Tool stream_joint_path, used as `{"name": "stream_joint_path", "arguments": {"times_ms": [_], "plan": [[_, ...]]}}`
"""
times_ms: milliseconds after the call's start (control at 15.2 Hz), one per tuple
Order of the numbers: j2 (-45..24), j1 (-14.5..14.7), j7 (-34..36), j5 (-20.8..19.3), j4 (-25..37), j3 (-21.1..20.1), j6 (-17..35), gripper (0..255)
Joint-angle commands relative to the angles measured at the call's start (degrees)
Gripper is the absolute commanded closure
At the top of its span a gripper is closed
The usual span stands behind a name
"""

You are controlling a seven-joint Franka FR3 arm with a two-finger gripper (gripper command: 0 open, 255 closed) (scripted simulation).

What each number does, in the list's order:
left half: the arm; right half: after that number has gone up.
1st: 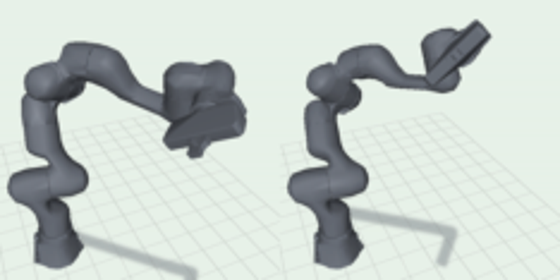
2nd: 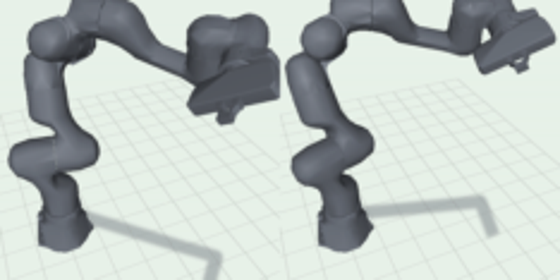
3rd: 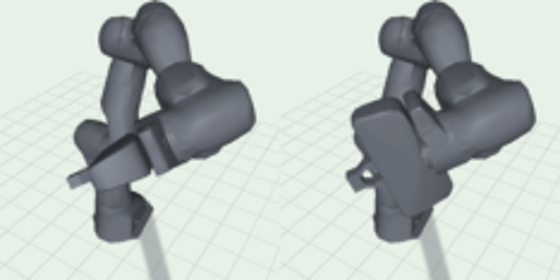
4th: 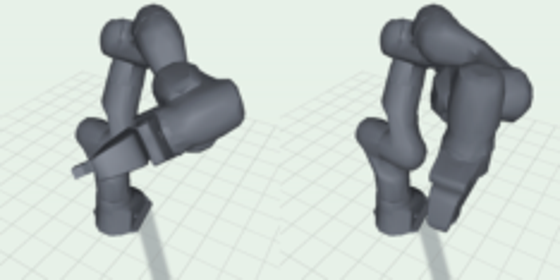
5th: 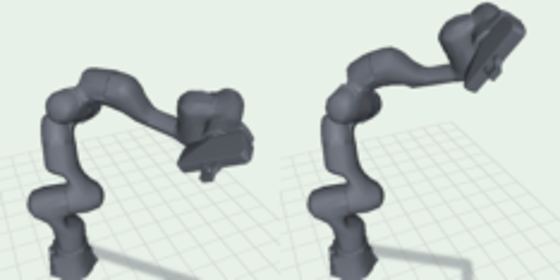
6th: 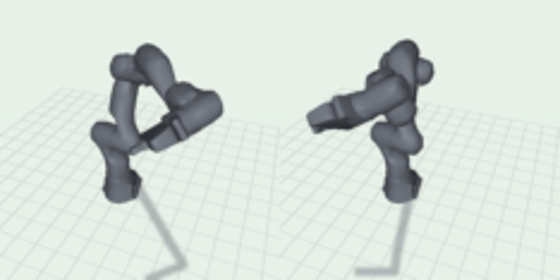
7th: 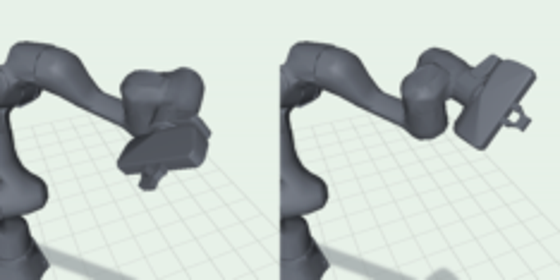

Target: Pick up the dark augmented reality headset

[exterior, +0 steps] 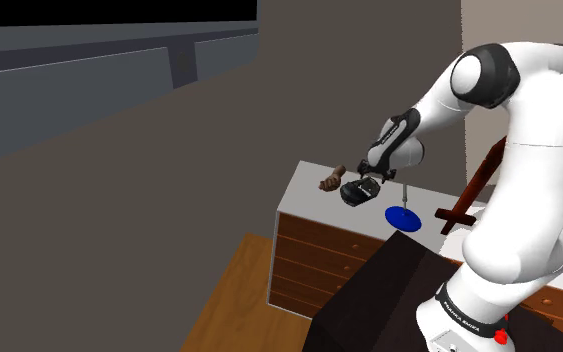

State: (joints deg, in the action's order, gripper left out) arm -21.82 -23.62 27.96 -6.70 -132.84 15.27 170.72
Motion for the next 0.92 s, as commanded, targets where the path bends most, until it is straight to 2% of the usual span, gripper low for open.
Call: {"name": "stream_joint_path", "arguments": {"times_ms": [0,396,858], "plan": [[-3.3,-1.2,0.6,0.8,2.0,0.4,1.8,0],[-13.8,-5.3,2.4,3.5,9.8,0.4,5.7,0],[-19.3,-6.3,2.8,4.0,11.9,-0.7,9.0,0]]}}
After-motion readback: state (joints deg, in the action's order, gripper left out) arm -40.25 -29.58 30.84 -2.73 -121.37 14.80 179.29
